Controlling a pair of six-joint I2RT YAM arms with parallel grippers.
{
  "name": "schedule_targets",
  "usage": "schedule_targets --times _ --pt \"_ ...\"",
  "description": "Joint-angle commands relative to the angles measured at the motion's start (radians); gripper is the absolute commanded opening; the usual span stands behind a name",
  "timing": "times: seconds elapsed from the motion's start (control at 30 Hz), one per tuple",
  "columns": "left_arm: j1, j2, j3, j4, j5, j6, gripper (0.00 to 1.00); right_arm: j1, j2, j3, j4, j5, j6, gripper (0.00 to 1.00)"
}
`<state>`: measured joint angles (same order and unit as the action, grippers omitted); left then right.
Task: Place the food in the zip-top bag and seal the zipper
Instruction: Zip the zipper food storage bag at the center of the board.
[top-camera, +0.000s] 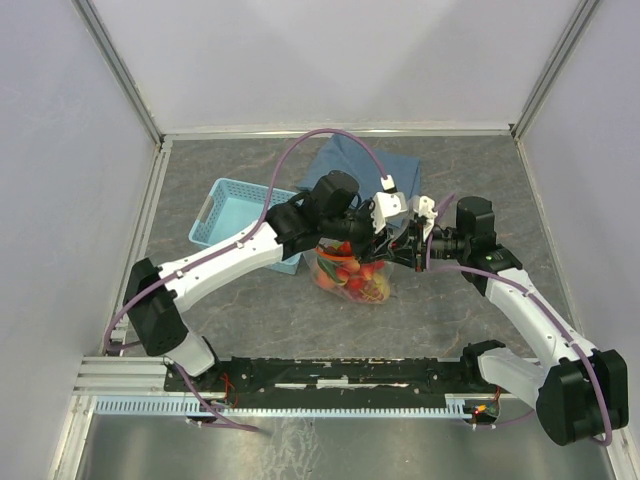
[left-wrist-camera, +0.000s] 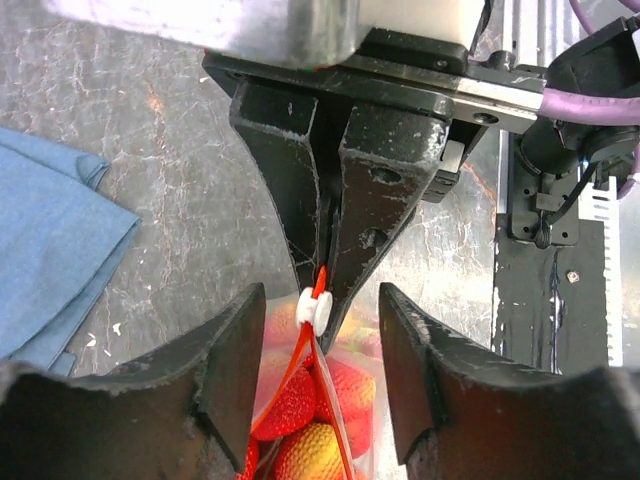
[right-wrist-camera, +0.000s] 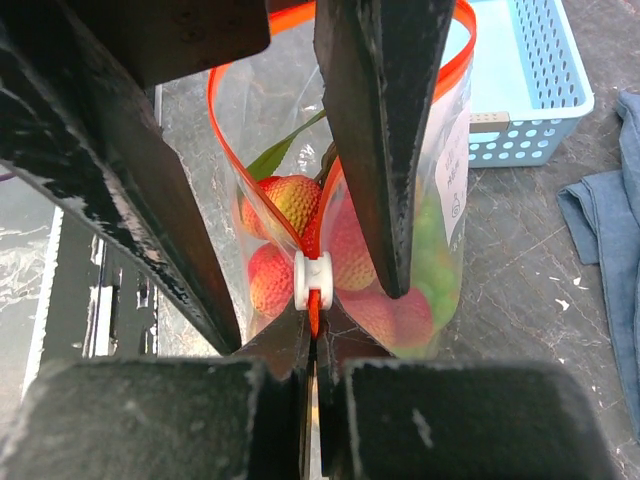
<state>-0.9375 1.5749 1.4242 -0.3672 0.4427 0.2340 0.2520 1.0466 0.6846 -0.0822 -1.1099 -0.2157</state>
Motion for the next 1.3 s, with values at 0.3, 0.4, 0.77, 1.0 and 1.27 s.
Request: schedule_targets --times 0.3,0.4,0.77,1.0,1.27 --pt "0.058 0.018 0.051 -0.01 0.171 0.053 0.06 0.003 -0.02 0.049 0.018 -0.025 -0.03 0.02" --pt "0.086 -0.002 0.03 0.001 0.215 0.032 0.03 0.003 -0.024 0.045 0.017 -0.016 -0.032 0.02" --pt "0.127 -0.037 -0.006 -0.013 0.219 0.015 0.03 0.003 -0.045 0.035 0.014 0.033 -0.038 0.02" --pt "0.136 -0.062 -0.014 -0.042 0.161 0.022 0.03 0.001 -0.043 0.033 0.016 0.074 -0.032 0.02" --pt "0.145 -0.056 -0.009 -0.047 0.179 0.009 0.03 0.001 -0.038 0.039 0.021 0.047 -0.027 0.02"
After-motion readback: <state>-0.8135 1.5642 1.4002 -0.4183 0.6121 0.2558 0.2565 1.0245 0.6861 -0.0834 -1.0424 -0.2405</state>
